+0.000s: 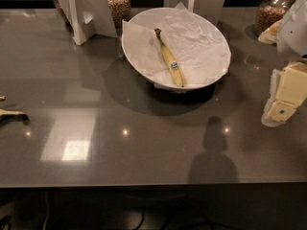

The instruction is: Pick banana from white bowl

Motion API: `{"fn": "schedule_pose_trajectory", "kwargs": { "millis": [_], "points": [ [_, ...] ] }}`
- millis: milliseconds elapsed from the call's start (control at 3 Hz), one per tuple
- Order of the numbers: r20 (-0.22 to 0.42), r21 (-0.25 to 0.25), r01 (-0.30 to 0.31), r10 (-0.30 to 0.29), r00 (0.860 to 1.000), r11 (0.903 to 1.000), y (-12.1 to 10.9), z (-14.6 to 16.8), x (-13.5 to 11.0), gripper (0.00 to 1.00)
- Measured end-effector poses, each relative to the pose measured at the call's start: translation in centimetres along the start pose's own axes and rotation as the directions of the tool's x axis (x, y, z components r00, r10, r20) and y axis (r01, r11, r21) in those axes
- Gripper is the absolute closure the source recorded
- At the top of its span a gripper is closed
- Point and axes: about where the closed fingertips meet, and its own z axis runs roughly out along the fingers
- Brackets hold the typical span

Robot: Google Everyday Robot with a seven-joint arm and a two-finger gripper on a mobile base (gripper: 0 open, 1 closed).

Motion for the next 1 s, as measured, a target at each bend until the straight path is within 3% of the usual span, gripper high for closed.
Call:
{"fn": "schedule_pose_trajectory", "kwargs": {
  "millis": [333,667,1000],
  "points": [
    [0.005,0.006,0.0,0.0,1.0,1.0,-0.1,-0.1,-0.1,0.0],
    [0.111,0.043,-0.024,0.019,0.994,0.9988,-1.5,0.3,-2.5,0.0],
    [0.301,0.082,-0.103,0.074,0.951,0.9912,-4.9,0.7,-6.6,0.0]
  ]
}}
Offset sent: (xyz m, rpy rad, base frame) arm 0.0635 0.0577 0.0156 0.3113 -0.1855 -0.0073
